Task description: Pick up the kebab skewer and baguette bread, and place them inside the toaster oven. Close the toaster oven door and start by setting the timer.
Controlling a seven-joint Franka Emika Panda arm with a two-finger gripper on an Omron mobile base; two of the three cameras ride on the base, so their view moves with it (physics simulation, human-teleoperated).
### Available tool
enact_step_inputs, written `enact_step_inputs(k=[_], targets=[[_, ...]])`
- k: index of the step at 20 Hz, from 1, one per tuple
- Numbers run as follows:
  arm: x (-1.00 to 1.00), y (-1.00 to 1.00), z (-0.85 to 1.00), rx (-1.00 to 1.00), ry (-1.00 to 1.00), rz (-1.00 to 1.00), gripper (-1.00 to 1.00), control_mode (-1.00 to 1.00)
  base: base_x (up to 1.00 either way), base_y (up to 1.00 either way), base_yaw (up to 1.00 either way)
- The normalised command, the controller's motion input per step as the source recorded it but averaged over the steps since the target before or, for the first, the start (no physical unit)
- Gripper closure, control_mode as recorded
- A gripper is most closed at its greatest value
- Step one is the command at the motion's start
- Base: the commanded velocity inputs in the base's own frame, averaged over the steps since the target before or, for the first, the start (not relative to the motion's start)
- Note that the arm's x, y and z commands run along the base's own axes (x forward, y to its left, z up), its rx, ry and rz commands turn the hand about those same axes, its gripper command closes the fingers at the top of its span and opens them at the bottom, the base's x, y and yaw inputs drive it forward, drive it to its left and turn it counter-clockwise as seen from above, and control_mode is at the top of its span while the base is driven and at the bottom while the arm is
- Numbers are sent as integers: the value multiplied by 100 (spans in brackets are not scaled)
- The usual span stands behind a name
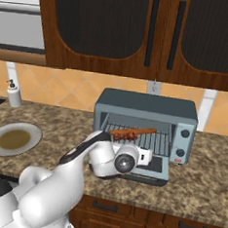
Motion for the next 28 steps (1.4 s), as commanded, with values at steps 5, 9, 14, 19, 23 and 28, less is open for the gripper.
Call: enact_step_inputs(k=[5, 9, 14, 19, 23, 28], targets=[[20, 0, 0, 0, 0, 0, -100, -100, 0, 0, 0], [20, 0, 0, 0, 0, 0, -100, -100, 0, 0, 0], [22, 0, 0, 0, 0, 0, -100, -100, 0, 0, 0], [20, 0, 0, 0, 0, 0, -100, -100, 0, 0, 0], [19, 0, 0, 0, 0, 0, -100, -100, 0, 0, 0], [18, 0, 0, 0, 0, 0, -100, -100, 0, 0, 0]])
